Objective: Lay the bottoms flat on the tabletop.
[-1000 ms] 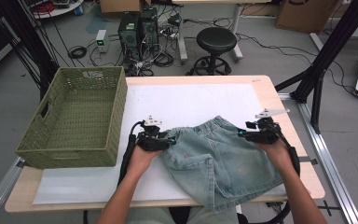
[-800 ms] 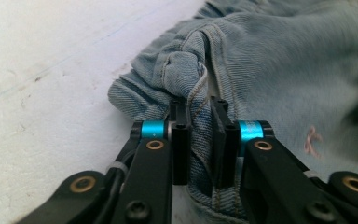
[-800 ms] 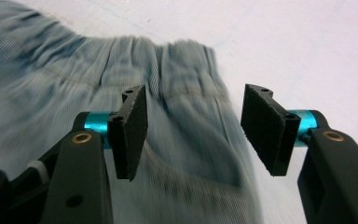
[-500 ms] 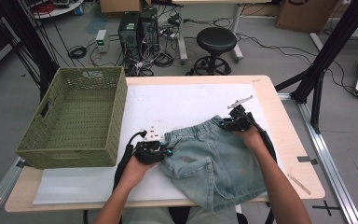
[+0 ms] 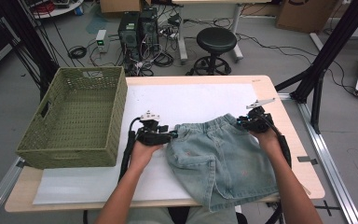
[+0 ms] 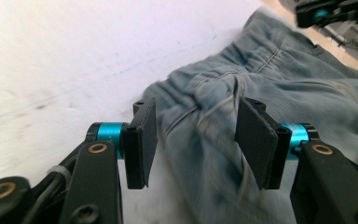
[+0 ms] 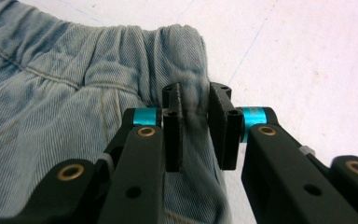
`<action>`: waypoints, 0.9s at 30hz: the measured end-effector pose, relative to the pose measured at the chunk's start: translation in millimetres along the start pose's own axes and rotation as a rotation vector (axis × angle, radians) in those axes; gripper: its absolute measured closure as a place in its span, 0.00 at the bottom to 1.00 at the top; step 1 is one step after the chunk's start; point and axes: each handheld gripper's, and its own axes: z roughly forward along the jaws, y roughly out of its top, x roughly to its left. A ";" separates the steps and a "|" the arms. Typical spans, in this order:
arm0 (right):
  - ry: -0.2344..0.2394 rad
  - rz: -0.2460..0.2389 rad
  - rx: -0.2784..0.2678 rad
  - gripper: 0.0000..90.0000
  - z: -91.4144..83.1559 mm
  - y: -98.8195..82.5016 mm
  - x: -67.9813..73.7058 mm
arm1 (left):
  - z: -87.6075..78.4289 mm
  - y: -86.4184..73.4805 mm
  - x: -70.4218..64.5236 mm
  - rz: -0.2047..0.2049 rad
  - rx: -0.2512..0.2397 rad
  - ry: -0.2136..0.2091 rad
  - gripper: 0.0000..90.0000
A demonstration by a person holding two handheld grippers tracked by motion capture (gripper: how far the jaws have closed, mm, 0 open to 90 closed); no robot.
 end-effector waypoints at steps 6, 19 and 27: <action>0.049 0.089 0.063 0.59 9.6 -7.7 -13.8 | 28.2 -2.2 1.5 -0.008 0.165 -0.002 0.63; 0.029 0.084 -0.020 0.96 13.7 8.3 -20.2 | 24.1 38.9 12.2 0.155 -0.060 0.100 0.87; -0.087 0.155 -0.109 0.96 13.4 34.9 -40.2 | 50.8 75.9 15.6 0.172 -0.115 0.145 0.84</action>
